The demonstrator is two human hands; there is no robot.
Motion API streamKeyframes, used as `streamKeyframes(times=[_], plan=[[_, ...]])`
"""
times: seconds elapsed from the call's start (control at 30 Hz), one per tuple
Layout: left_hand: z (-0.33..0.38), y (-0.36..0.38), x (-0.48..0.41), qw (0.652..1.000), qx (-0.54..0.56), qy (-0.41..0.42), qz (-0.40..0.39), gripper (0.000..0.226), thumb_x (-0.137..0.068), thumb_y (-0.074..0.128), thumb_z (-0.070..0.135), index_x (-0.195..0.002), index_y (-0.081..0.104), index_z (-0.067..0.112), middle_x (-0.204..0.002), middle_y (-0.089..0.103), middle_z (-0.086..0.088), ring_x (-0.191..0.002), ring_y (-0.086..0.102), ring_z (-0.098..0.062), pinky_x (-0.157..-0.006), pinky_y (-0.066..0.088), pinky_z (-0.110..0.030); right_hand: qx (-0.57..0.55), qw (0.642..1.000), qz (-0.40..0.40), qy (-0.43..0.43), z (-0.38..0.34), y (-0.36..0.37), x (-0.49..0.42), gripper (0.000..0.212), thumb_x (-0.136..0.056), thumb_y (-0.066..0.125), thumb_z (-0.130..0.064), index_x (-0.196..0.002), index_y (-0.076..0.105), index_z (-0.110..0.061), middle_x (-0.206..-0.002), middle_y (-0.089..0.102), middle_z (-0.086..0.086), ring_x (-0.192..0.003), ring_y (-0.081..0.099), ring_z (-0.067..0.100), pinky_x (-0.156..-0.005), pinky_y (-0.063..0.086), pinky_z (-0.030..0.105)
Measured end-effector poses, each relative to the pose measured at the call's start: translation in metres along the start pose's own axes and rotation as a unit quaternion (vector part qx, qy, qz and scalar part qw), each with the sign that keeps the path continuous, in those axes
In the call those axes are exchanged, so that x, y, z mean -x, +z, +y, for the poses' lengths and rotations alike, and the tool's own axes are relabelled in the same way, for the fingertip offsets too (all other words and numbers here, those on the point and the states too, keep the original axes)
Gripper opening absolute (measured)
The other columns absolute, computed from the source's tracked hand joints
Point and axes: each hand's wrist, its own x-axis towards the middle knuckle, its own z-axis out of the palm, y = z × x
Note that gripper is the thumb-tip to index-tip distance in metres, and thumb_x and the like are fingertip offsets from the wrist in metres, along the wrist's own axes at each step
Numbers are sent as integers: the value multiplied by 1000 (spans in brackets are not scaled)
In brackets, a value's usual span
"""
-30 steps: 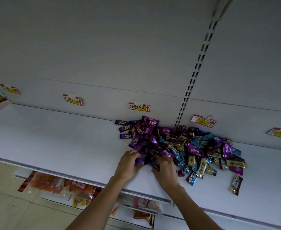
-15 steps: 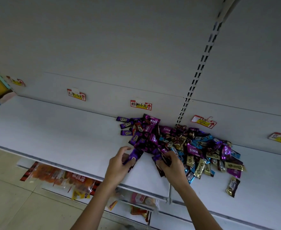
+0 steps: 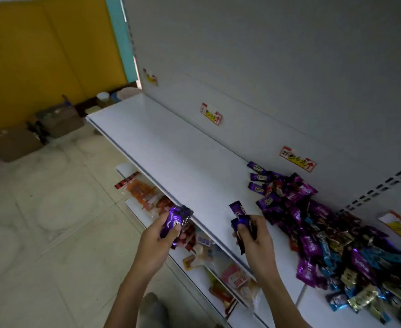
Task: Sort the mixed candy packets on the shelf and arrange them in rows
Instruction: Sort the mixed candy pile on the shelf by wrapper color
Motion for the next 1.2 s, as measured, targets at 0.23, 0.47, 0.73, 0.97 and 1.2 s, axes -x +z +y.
streamKeyframes(times=[0.23, 0.47, 0.73, 0.97, 1.2], plan=[[-8, -101, -26, 995, 40, 7, 93, 27, -88, 59, 8, -106, 57, 28, -96, 69, 1, -84, 68, -21, -72, 57, -35, 33, 998, -33, -50, -30, 100, -18, 6, -92, 56, -10, -97, 52, -11, -77, 59, -3, -66, 55, 9, -54, 40, 11], [-19, -196, -68, 992, 47, 14, 117, 25, -87, 59, 1, -105, 61, 18, -84, 72, 6, -73, 70, -21, -59, 55, -26, 44, 994, -72, -65, -55, 212, -50, 7, -90, 58, -7, -95, 54, -9, -81, 60, -2, -66, 54, -7, -54, 41, 8], [-28, -268, -132, 982, 46, -7, 181, 23, -87, 59, 0, -99, 62, 19, -78, 72, 2, -70, 70, -17, -57, 55, -24, 34, 992, -103, -56, -85, 302, -104, 10, -87, 61, -7, -91, 56, -15, -82, 62, -4, -67, 56, -4, -57, 44, 11], [-24, -300, -241, 985, -42, 21, 165, 18, -85, 64, 7, -98, 62, 20, -83, 68, 7, -67, 63, 2, -56, 47, -10, 32, 995, -82, -55, -106, 361, -197, 19, -83, 67, -7, -81, 58, -24, -79, 62, -8, -68, 57, 0, -61, 44, 10], [-7, -321, -352, 992, -54, 36, 110, 17, -85, 65, 14, -92, 61, 29, -84, 67, 14, -78, 60, 9, -63, 46, -6, 20, 997, -72, -16, -137, 404, -284, 14, -82, 68, -8, -80, 57, -16, -69, 57, -4, -59, 51, 4, -52, 40, 10]])
